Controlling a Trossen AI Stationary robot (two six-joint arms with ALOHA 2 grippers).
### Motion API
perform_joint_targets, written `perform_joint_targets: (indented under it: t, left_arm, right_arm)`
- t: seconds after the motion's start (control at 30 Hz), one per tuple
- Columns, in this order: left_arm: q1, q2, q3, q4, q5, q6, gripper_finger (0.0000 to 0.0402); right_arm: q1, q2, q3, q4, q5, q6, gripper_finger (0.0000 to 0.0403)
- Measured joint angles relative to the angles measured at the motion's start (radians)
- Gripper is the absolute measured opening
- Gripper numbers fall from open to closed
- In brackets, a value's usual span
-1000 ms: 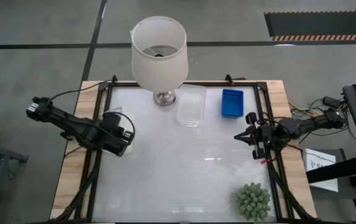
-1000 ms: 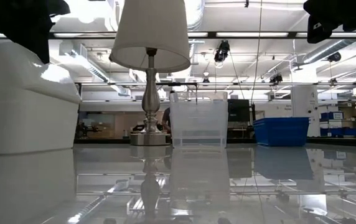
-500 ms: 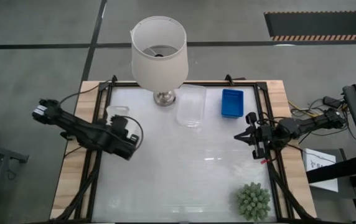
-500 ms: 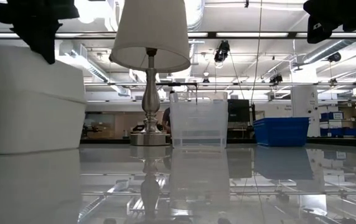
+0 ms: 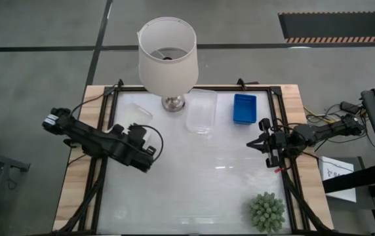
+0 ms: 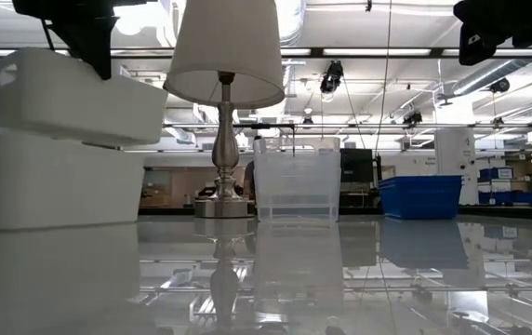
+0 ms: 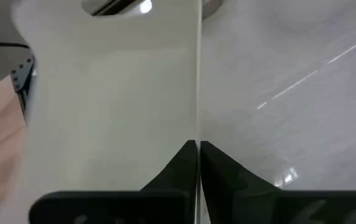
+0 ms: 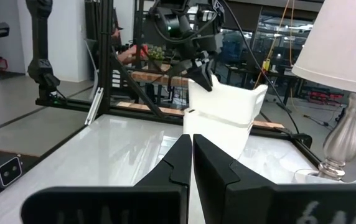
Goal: Stack baskets by color
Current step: Stack the bottom white bin on the white bin
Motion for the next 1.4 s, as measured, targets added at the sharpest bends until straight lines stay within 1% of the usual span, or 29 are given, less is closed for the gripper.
perform_joint_targets:
  t: [0.2, 0.53, 0.73, 1.03, 1.2, 1.4]
  left_arm:
    - [0.0, -0.01, -0.04, -0.001, -0.004, 0.001, 0.0001]
    - [0.0, -0.017, -0.065, 0.0, -0.004, 0.004, 0.0]
    - [-0.001, -0.028, -0.11, -0.001, 0.017, -0.014, 0.0]
    - [-0.001, -0.034, -0.113, 0.0, 0.026, -0.029, 0.0]
    - [-0.001, -0.033, -0.115, 0.009, 0.077, -0.031, 0.0]
    - [-0.001, -0.033, -0.115, 0.016, 0.082, -0.032, 0.0007]
  right_arm:
    - [0.0, 0.0, 0.0, 0.0, 0.0, 0.0, 0.0009]
    - [0.0, 0.0, 0.0, -0.001, 0.0, 0.0, 0.0009]
    - [0.0, 0.0, 0.0, -0.005, 0.0, 0.0, 0.0009]
    - [0.0, 0.0, 0.0, -0.005, 0.0, 0.0, 0.0009]
    - [0.0, 0.0, 0.0, -0.005, 0.0, 0.0, 0.0009]
    - [0.0, 0.0, 0.0, -0.005, 0.0, 0.0, 0.0009]
